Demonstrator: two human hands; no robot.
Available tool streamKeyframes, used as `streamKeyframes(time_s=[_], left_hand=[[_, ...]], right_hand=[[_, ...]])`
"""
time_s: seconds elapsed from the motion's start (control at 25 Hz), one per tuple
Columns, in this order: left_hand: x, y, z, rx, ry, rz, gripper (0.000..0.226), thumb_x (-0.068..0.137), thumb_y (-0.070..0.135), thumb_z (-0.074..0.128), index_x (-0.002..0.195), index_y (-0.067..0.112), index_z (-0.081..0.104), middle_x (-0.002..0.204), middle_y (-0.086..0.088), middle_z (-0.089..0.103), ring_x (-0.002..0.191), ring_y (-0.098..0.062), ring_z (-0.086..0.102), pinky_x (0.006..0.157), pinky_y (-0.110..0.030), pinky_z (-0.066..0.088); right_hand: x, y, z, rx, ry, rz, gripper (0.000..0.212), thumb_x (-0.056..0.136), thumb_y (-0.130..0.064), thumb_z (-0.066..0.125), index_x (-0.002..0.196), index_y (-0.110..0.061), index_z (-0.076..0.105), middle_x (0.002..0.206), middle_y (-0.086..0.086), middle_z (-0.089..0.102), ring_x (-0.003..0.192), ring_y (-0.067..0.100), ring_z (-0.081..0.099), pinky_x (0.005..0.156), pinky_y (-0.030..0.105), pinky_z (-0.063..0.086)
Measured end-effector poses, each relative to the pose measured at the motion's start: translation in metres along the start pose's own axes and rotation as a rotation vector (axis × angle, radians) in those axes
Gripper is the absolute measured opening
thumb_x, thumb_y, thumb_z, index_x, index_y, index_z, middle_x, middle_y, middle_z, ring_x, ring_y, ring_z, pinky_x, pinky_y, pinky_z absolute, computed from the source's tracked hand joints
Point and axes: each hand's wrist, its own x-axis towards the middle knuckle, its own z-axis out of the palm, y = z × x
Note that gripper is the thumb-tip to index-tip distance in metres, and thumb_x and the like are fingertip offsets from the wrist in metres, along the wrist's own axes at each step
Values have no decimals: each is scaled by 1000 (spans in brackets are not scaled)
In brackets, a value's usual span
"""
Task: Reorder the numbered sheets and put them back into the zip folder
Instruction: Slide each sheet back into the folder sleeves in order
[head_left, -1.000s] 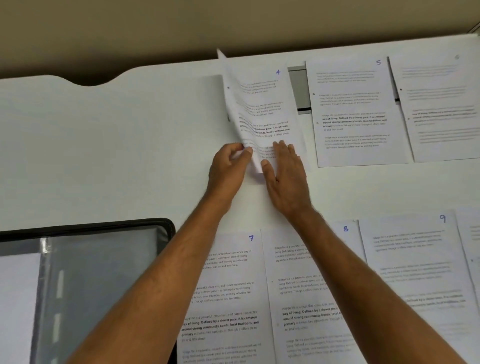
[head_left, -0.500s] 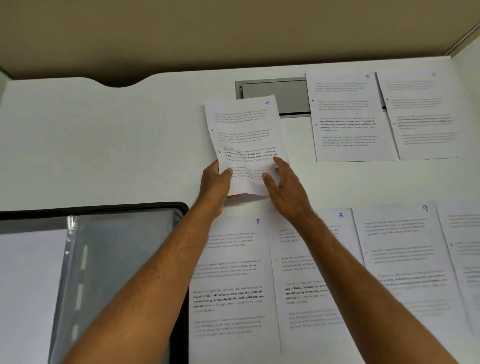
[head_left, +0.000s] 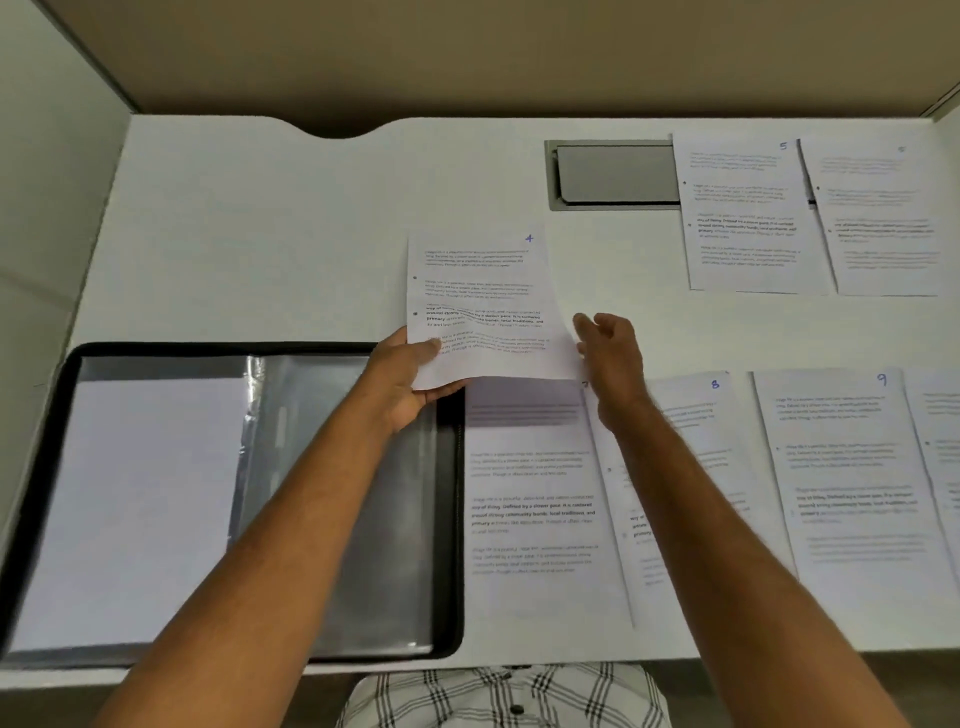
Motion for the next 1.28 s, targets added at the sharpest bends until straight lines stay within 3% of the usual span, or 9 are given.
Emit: streamKeyframes(time_s=[0.08, 0.16, 0.32, 0.44, 0.8, 1.0, 1.08, 1.16, 1.28], left_hand=[[-10, 3, -27, 16, -29, -11, 25, 101, 3, 58, 118, 19, 66, 111, -6, 74, 95, -24, 71, 59, -35, 61], [-18, 5, -54, 68, -80, -11, 30, 101, 5, 59, 125, 20, 65, 116, -6, 74, 99, -24, 71, 59, -37, 62], [-31, 6, -110, 234, -141, 5, 29, 101, 7, 59, 123, 26, 64, 114, 2, 74, 100, -19, 72, 73, -37, 63], [-31, -1, -145, 344, -106, 24, 30, 102, 6, 57, 130, 19, 62, 119, -2, 72, 109, -25, 68, 89, -43, 60], [-19, -4, -195, 495, -14, 154, 26, 102, 9, 59, 126, 10, 66, 122, -9, 71, 101, -20, 70, 95, -37, 57], [-6, 10, -203, 925, 131, 534, 25, 103, 18, 54, 125, 16, 66, 115, 2, 69, 103, -16, 63, 83, -26, 54], [5, 12, -209, 1153, 179, 745, 32, 102, 15, 50, 132, 17, 61, 126, -5, 63, 113, -24, 56, 90, -37, 54], [14, 7, -214, 1461, 172, 770, 45, 101, 22, 54, 145, 15, 50, 144, -11, 51, 129, -34, 45, 102, -52, 47], [18, -12, -220, 1715, 130, 700, 64, 101, 43, 54, 155, 15, 37, 165, -12, 27, 146, -37, 29, 112, -54, 32]], right_hand=[[-13, -2, 16, 255, -158, 176, 39, 99, -45, 64, 120, -12, 65, 122, 8, 72, 115, 32, 70, 91, 42, 60], [-28, -6, 29, 460, -337, 285, 40, 102, -39, 64, 132, -12, 65, 124, 12, 75, 115, 32, 72, 93, 45, 61], [-53, -11, 62, 259, -419, 249, 35, 97, -23, 72, 129, -11, 68, 119, 10, 78, 108, 30, 76, 95, 48, 61], [-70, -10, 85, 61, -385, 125, 21, 97, -15, 71, 118, -14, 72, 107, 4, 80, 99, 25, 77, 78, 35, 63], [-92, -8, 129, 149, -464, 99, 23, 98, -14, 71, 120, -11, 71, 111, 5, 80, 98, 23, 78, 77, 35, 64], [-86, -13, 140, -3, -289, 5, 18, 98, -12, 72, 116, -11, 70, 111, 4, 78, 93, 18, 78, 70, 30, 64], [-81, -16, 142, 95, -180, -11, 15, 99, -13, 70, 114, -11, 69, 109, 3, 77, 95, 20, 77, 75, 35, 66], [-76, -17, 143, 182, -70, -17, 19, 100, -15, 69, 119, -11, 68, 109, 2, 77, 98, 21, 76, 85, 42, 65], [-74, -15, 148, 271, 17, -29, 16, 104, -19, 64, 119, -18, 67, 111, -4, 76, 100, 18, 74, 89, 42, 63]])
